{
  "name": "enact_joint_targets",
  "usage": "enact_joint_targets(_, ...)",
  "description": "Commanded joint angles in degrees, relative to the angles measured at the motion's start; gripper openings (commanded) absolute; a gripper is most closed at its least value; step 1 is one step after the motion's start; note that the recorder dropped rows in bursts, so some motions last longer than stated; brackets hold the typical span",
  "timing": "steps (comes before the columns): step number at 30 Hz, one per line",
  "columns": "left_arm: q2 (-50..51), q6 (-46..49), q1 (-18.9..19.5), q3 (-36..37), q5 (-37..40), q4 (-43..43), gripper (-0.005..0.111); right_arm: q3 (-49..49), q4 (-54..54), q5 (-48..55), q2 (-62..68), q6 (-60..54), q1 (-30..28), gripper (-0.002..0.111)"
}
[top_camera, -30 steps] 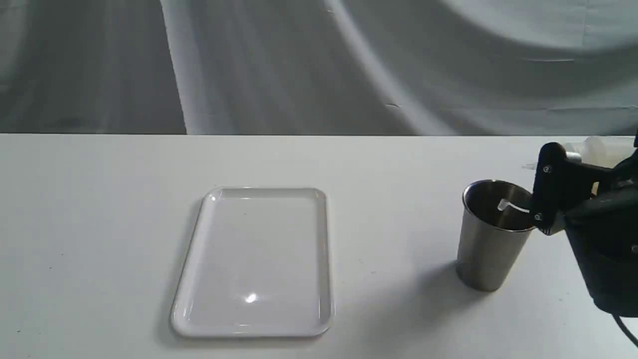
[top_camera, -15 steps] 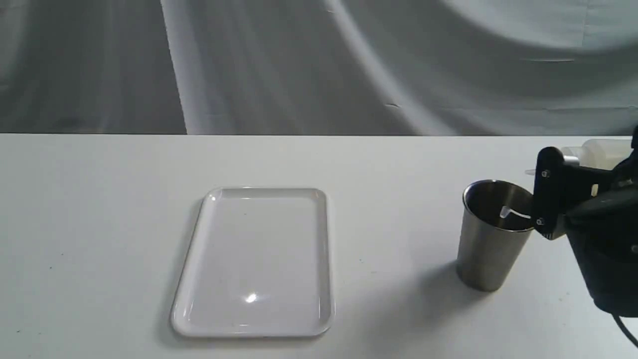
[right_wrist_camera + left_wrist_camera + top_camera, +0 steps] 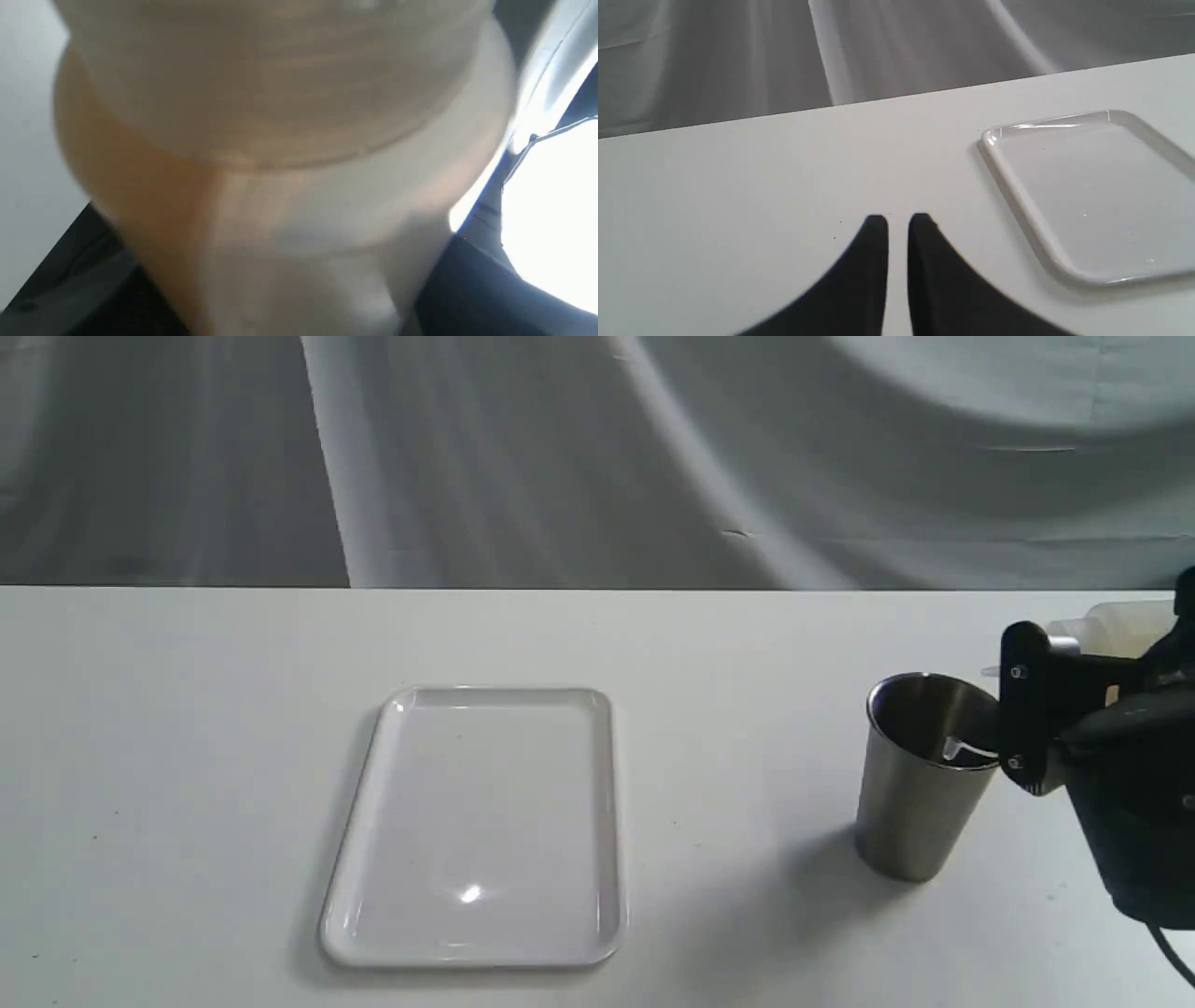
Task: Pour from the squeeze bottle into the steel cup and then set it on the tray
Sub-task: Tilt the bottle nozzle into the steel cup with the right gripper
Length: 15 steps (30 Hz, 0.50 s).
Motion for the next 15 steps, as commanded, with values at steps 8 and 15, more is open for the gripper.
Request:
enact_joint_targets(8,-0.28,-0.1,-0.18,0.25,-0.37,0.16,0.008,-0.41,-3.08,1.99,-0.21,-0.93,0.16,0.038)
enact_joint_targets(15,-0.28,-0.1,-0.18,0.25,-0.37,0.16,0.008,-0.41,-3.4,1.99,-0.21,-1.87,0.16,0.038)
